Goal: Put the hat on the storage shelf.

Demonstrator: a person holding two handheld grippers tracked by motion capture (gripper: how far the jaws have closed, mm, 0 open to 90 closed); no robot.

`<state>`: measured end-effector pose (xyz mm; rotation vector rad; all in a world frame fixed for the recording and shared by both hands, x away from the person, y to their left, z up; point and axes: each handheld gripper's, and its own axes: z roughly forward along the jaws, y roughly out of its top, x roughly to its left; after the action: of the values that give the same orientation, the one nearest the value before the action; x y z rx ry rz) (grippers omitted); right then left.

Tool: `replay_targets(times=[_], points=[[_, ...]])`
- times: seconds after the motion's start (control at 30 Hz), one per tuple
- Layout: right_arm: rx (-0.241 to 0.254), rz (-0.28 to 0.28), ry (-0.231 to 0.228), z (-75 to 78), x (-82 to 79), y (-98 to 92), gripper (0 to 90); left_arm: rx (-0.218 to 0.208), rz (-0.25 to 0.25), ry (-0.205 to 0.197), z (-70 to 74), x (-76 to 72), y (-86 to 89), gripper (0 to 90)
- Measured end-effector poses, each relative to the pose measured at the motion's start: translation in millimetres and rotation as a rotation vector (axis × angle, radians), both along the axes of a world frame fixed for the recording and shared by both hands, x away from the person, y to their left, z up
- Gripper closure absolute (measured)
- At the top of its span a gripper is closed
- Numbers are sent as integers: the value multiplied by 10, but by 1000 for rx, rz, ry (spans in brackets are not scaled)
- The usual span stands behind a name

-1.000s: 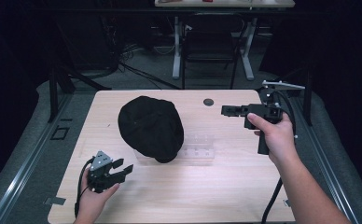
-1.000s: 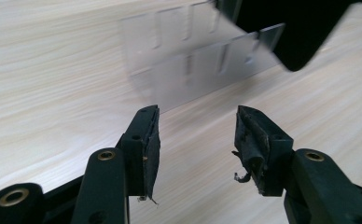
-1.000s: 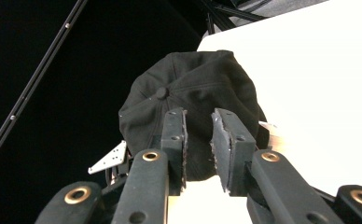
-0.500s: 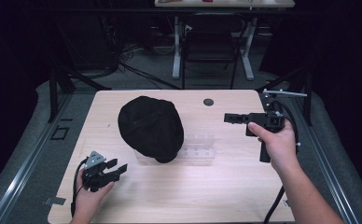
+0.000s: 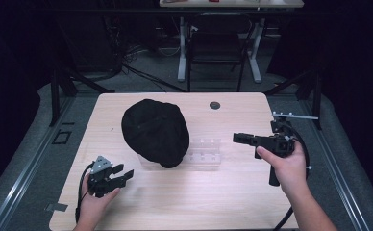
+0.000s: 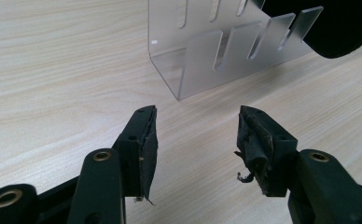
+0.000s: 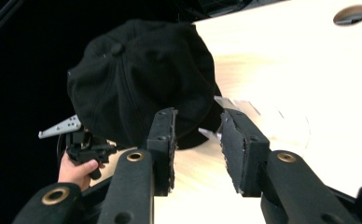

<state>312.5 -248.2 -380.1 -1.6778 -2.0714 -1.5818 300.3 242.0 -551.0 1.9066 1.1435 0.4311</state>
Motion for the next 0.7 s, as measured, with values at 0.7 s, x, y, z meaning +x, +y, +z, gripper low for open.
replay_targets(times=[0.7], points=[[-163,-124,-35,-939,-393,-86,608,25,-21,-2,-36,-10,-71,464]])
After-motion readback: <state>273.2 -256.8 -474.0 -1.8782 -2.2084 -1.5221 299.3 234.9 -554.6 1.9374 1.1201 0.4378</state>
